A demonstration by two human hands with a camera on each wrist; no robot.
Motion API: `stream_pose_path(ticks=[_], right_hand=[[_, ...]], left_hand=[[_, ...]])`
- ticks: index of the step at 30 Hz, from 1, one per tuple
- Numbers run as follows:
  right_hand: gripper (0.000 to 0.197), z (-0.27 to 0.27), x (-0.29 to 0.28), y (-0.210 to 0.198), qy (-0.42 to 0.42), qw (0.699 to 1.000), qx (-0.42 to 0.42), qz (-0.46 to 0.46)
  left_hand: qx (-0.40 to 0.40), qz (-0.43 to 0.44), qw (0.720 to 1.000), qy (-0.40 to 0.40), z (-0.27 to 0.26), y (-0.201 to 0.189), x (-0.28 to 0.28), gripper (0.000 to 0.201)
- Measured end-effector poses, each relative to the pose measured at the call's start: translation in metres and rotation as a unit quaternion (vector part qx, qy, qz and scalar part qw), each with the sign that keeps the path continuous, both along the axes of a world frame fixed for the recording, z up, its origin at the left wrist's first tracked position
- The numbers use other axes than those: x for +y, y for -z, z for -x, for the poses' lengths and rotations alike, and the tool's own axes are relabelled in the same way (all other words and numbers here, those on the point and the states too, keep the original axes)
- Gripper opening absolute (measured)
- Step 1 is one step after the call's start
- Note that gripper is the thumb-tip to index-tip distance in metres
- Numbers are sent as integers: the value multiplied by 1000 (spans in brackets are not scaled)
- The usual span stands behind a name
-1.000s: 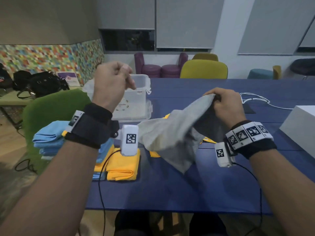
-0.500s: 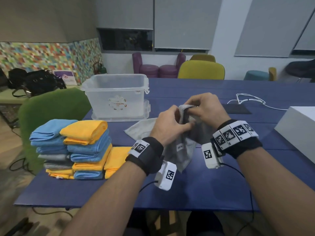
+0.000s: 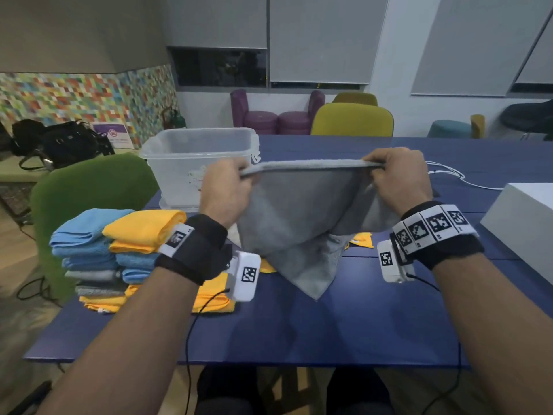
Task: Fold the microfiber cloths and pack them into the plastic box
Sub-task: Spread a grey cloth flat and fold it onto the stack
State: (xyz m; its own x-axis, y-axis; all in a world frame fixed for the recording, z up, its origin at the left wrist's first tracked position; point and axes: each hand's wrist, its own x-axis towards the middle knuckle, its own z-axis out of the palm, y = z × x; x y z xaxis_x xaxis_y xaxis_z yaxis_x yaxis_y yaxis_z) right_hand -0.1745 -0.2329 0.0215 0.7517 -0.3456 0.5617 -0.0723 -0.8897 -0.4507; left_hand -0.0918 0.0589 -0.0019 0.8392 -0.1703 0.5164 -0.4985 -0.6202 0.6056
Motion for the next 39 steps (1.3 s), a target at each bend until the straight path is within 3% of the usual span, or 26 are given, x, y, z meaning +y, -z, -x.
stream_pose_path(ticks=[2, 5, 10, 12, 14, 16, 21, 26, 29, 32, 35, 39], right_hand=[[35, 4, -5, -2, 20, 1000, -11, 1], [36, 10, -12, -5, 36, 999, -31, -6], [33, 18, -20, -16, 48, 997, -66, -16], [24, 22, -22, -21, 48, 994, -92, -31], [19, 23, -24, -24, 49, 989, -126, -60], [21, 23, -26, -23, 50, 983, -147, -96], [27, 16, -25, -6, 58, 965, -168, -195], [30, 5, -22, 15, 72, 963, -80, -246], [30, 1, -13, 22, 79, 952, -46, -291], [21, -4, -1, 26, 71, 946, -39, -314], [16, -5, 21, 29, 7, 921, -51, -386], [17, -5, 59, 29, -100, 881, -45, -460]], left_hand=[[-26, 60, 998, 11, -2, -21, 12, 12], [-52, 159, 985, 50, 10, -55, 25, 16], [-33, 262, 955, 136, 19, -90, 35, 5], [-22, 300, 942, 152, 18, -97, 37, 14], [-20, 326, 932, 157, 14, -102, 39, 42], [-17, 333, 931, 149, 8, -100, 41, 53], [69, 351, 931, 75, -16, -65, 44, 50], [124, 318, 940, 13, -34, -22, 45, 17], [151, 292, 944, -27, -54, 8, 47, 31], [137, 251, 956, -60, -36, 13, 37, 30], [106, 233, 966, -41, -12, 11, 16, 22], [52, 198, 979, 9, 6, 15, -13, 36]])
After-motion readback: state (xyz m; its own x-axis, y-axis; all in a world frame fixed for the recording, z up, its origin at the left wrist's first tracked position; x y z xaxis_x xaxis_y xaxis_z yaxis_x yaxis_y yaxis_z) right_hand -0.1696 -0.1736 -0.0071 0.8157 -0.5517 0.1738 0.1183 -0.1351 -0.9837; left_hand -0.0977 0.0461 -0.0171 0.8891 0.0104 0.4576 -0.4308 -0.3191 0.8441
